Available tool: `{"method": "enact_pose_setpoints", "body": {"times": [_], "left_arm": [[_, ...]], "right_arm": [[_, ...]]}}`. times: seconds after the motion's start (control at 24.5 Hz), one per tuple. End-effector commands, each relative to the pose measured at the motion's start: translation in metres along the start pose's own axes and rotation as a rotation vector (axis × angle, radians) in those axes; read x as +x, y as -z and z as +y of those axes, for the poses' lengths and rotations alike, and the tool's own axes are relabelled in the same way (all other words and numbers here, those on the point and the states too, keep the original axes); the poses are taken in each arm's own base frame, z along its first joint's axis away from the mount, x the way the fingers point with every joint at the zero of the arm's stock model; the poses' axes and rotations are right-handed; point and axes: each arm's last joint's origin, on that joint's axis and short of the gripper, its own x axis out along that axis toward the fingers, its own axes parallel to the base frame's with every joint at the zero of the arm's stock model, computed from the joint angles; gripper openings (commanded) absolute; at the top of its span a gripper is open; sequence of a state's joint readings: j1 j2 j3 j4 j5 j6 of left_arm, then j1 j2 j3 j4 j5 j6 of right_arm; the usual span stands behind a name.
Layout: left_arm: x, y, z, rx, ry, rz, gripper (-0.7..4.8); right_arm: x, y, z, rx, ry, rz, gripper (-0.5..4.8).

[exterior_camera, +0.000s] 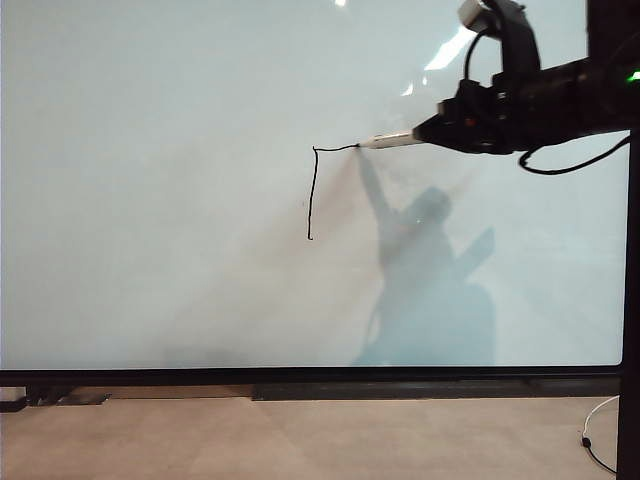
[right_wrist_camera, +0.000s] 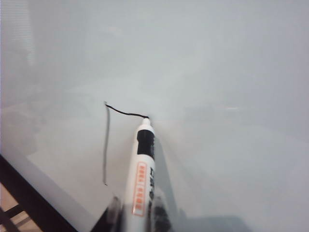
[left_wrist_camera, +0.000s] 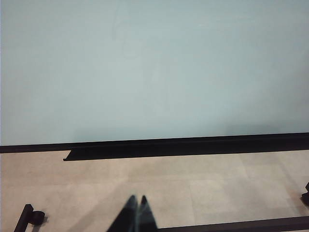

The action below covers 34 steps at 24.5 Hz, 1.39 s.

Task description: Pick up the pen on the shelf to the right of the whiteboard and draw a rectangle.

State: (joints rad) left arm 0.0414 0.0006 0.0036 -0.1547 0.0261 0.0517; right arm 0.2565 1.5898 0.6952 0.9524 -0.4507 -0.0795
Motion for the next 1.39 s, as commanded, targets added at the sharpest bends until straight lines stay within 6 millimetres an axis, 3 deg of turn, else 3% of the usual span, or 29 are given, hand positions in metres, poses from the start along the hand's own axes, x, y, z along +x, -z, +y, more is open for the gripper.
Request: {"method": "enact_pose_setpoints", "body": {"times": [0.04, 0.29, 0.57, 0.82, 1.1, 1.39], "left_arm": [[0.000, -0.002, 0.000, 0.001, 0.004, -0.010, -0.05], [0.000, -0.002, 0.000, 0.001, 0.004, -0.010, -0.05], [0.000, -0.002, 0.000, 0.001, 0.003, -0.010, -0.05], [0.000, -0.002, 0.000, 0.001, 0.004, -0.010, -0.05], [0.000, -0.002, 0.000, 0.001, 0.004, -0.010, -0.05], [0.000, -0.002, 0.000, 0.001, 0.003, -0.010, -0.05]], "right_arm": [[-0.011, -0.004, -0.006, -0.014, 0.056, -0.013, -0.06], [-0.038, -0.004, -0.016, -0.016, 0.132, -0.001, -0.06], [-0.045, -0.003, -0.020, -0.014, 0.145, 0.010, -0.06], [-0.049, -0.001, 0.012, -0.005, 0.064, 0.008, -0.07], [-0.034, 0.016, 0.050, 0.024, 0.000, 0.061, -0.07], [0.004, 0.042, 0.056, 0.083, -0.047, 0.072, -0.07]]}}
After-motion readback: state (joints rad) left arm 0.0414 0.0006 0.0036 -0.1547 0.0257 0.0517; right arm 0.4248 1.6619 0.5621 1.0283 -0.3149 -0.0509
